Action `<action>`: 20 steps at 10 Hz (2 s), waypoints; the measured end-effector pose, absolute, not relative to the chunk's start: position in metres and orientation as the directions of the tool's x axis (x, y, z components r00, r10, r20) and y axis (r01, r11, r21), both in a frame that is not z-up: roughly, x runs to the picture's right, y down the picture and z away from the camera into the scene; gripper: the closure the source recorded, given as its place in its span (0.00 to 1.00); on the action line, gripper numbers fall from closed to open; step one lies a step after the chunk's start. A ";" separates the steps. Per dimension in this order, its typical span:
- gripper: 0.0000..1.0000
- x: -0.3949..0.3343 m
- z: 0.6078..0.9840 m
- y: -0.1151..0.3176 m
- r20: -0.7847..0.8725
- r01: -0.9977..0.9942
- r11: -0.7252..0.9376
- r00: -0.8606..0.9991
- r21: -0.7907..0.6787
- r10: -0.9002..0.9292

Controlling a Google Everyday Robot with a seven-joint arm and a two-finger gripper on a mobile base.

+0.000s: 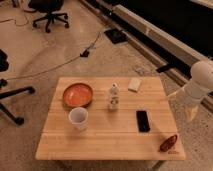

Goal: Pick up the ceramic cup

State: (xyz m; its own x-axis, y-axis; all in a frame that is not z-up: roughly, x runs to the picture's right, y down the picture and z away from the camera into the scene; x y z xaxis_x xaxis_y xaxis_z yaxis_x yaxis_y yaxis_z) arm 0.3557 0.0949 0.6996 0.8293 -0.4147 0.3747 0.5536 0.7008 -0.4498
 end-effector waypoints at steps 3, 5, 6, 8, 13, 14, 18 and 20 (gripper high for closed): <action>0.20 0.356 0.700 0.095 0.375 0.554 0.701 0.829 -0.450 -0.415; 0.20 0.356 0.700 0.095 0.375 0.554 0.701 0.829 -0.450 -0.415; 0.20 0.356 0.700 0.095 0.375 0.554 0.701 0.829 -0.450 -0.415; 0.20 0.356 0.700 0.095 0.375 0.554 0.701 0.829 -0.450 -0.415; 0.20 0.356 0.700 0.095 0.375 0.554 0.701 0.829 -0.450 -0.415; 0.20 0.356 0.700 0.095 0.375 0.554 0.701 0.829 -0.450 -0.415; 0.20 0.348 0.696 0.090 0.384 0.575 0.690 0.815 -0.439 -0.435; 0.20 0.344 0.695 0.088 0.389 0.585 0.685 0.808 -0.435 -0.443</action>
State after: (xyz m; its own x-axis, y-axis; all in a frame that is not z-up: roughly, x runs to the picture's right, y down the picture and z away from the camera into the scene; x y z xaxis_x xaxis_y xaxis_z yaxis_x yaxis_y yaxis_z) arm 0.3445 0.0881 0.6950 0.8076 -0.4430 0.3894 0.5851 0.6846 -0.4347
